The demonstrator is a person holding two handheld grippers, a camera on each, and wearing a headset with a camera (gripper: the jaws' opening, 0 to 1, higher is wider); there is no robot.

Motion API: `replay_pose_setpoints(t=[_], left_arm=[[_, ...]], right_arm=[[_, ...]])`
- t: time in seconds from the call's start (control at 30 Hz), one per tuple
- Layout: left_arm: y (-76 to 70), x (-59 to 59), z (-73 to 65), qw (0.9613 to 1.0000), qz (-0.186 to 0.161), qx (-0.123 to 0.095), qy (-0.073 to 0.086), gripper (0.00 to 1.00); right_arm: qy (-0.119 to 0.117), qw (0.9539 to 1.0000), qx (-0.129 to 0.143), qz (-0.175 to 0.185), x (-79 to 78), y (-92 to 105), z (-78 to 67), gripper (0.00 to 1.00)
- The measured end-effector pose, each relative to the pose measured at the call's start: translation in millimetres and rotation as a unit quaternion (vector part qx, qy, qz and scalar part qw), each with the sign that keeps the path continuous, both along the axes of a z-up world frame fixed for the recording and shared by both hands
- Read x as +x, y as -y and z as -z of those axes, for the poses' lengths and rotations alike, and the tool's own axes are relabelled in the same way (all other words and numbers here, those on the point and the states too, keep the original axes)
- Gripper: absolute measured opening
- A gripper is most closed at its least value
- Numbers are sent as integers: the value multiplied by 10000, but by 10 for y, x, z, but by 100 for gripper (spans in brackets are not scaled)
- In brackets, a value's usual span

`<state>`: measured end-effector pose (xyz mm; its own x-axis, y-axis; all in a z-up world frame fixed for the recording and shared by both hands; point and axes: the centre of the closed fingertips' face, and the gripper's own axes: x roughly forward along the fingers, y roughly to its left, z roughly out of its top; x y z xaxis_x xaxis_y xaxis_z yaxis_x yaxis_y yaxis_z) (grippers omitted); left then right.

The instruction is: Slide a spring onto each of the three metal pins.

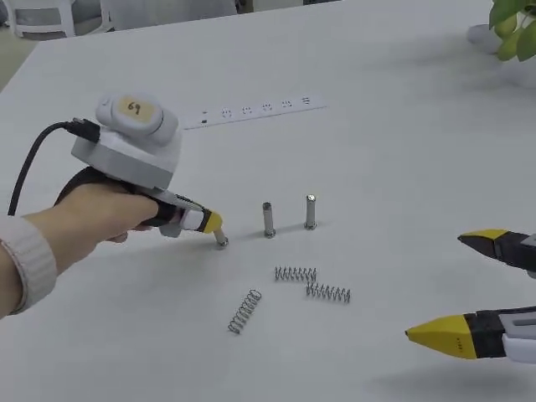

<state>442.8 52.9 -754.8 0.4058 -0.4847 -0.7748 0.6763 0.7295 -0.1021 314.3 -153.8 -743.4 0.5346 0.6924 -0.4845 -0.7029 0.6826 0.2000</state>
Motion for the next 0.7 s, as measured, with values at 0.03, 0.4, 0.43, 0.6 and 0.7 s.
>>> replay_pose_setpoints(t=[0.03, 0.4, 0.43, 0.6, 0.7], left_arm=[[0, 6, -4, 10000, 33, 25, 23, 0], [45, 79, -3, 9997, 192, 147, 33, 0], [57, 77, 4, 9996, 224, 170, 31, 0], [94, 90, 36, 9995, 264, 192, 28, 0], [113, 86, 53, 9994, 288, 193, 4, 0]], right_arm=[[5, 10000, 1, -1, 1, 0, -1, 99], [-11, 10000, 17, 15, 6, 2, 5, 99], [-16, 10000, 12, 12, 3, 3, 9, 99], [-23, 10000, 17, 25, -4, 3, 13, 99], [-31, 10000, 7, 32, -12, 10, 20, 99]])
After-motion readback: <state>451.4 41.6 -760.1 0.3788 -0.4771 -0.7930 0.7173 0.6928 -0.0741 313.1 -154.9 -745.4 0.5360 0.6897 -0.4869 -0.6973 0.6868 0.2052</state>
